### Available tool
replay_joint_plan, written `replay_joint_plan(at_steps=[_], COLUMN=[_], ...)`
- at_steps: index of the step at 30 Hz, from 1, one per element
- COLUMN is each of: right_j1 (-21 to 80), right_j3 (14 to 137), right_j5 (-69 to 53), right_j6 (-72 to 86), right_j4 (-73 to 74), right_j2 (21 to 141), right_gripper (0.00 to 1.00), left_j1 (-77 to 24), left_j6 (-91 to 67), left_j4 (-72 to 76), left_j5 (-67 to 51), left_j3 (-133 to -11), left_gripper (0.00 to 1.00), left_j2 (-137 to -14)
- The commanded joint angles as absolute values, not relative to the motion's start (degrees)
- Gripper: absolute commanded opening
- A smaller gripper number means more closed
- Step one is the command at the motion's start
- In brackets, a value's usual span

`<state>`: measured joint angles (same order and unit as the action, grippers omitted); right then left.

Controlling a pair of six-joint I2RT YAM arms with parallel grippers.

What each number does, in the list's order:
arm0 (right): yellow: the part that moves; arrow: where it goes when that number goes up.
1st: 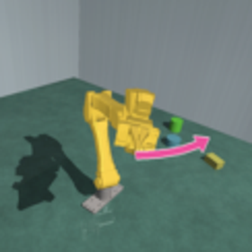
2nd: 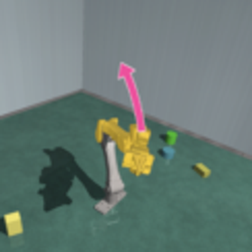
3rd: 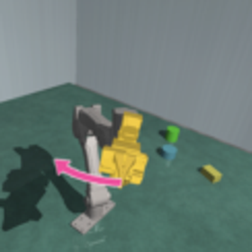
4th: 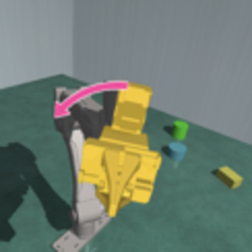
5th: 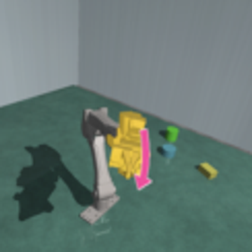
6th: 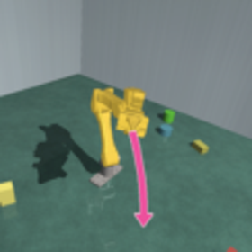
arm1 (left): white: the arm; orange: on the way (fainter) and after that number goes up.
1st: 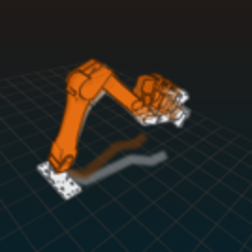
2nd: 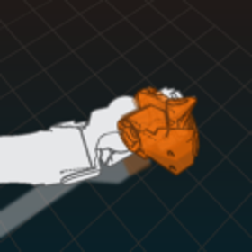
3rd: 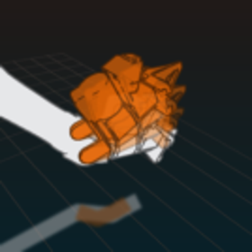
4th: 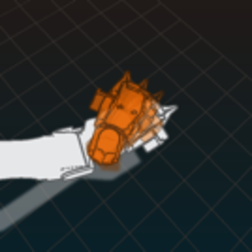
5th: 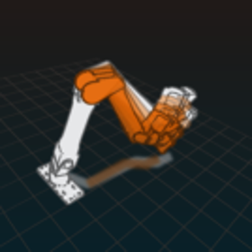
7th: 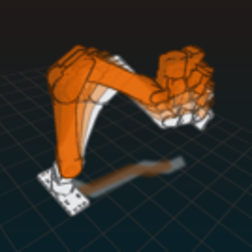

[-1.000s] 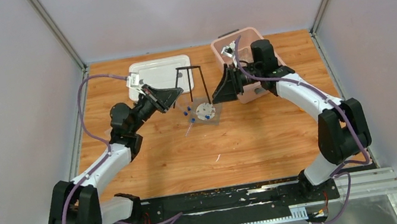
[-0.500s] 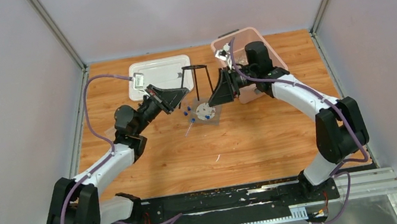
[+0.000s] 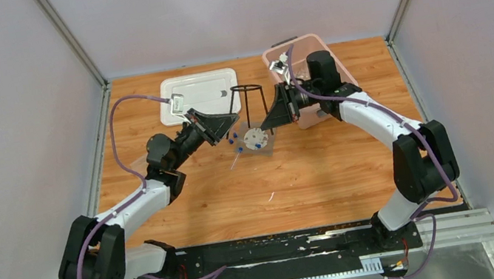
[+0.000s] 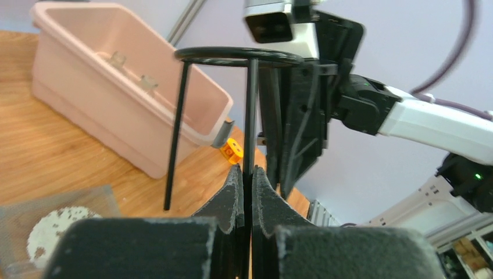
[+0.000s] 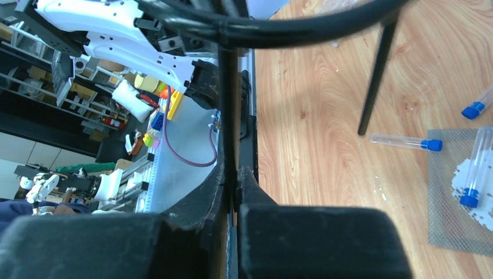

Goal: Organize the chemistry lab equipment
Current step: Place the chemistry item in the storage box.

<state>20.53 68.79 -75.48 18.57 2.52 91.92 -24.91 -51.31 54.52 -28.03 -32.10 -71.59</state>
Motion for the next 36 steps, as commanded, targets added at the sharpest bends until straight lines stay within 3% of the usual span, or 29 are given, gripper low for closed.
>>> replay_joint_plan(at_steps=[1,6,12,17,25,36], right_j1=[20.2,20.2,20.1,19.1,11.8,5.2], right_j3=[71.3,74.0,77.4,81.6,86.0,93.9], right_j5=[-76.7,-75.4,-72.6,-67.6,-58.6,-44.0], right_j6=[18.5,10.1,-2.1,-12.3,-18.8,-22.1], right_j4=[0.9,9.6,21.4,31.7,37.5,35.6], right_j2=[90.9,90.8,89.5,88.4,86.2,91.4], right_gripper=[0.0,0.0,0.0,0.0,0.0,0.0], left_j1=[-25.3,-25.3,-25.2,-25.2,-25.2,-25.1], left_j6=[-51.9,-50.5,-41.8,-28.3,-22.2,-21.6], left_j4=[60.3,57.5,43.5,26.8,19.7,17.8], left_j5=[-27.8,-28.2,-26.3,-19.1,-5.4,-6.7], left_j3=[-32.2,-32.8,-33.9,-35.0,-28.6,-27.2], left_gripper=[0.06,0.45,0.78,0.99,1.0,1.0], left_j2=[-71.4,-70.5,-65.1,-55.6,-45.0,-45.4])
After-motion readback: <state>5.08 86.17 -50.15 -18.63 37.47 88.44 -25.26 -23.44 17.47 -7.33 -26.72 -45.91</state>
